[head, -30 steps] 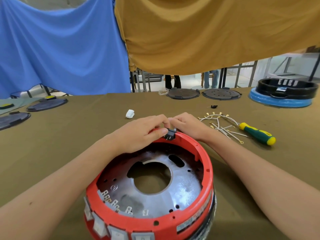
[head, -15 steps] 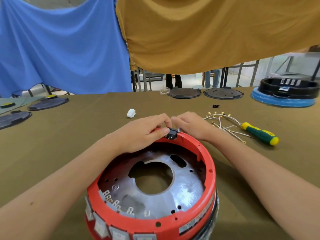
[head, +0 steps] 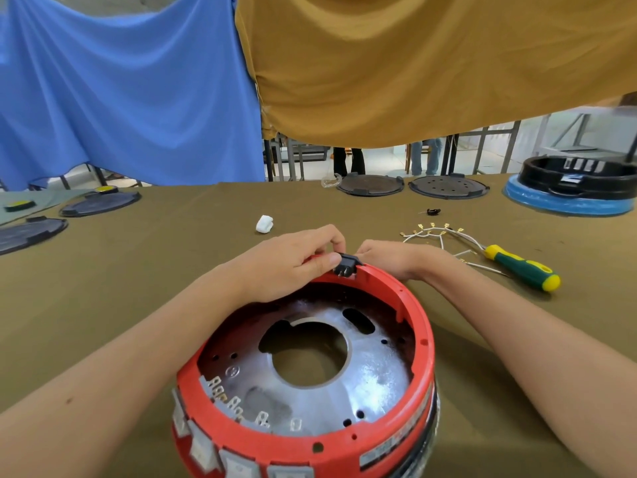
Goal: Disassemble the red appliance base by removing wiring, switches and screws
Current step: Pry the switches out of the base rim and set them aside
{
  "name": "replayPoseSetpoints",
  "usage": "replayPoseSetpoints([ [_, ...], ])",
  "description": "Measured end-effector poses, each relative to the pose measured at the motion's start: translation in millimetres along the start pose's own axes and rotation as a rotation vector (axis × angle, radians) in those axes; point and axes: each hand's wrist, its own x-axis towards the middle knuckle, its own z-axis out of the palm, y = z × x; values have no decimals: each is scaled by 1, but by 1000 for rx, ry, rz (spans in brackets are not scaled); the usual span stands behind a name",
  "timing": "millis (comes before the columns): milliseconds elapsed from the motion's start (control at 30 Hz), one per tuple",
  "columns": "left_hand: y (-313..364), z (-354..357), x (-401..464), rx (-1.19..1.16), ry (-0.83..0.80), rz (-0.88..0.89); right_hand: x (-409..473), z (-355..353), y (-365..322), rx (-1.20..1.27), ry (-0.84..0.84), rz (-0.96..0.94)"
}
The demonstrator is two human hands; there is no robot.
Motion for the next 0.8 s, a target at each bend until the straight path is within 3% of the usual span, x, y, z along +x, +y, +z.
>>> replayPoseSetpoints([
  [100,1,0,0,-1,-2,-7,-1,1,-2,-24,5,3],
  [200,1,0,0,3,2,-7,-3,8,0,3,251,-85],
  [300,1,0,-1,-1,5,-7,0,12,-2,-126,563,-176],
  [367,2,0,-1,6,6,-8,1,14,-7,-153,610,-221],
  [633,3,0,-1,-4,1,-23,1,16,-1,138,215,-206],
  [800,3,-1,-1,-9,20,-21,-1,10,-5,117,30,-155],
])
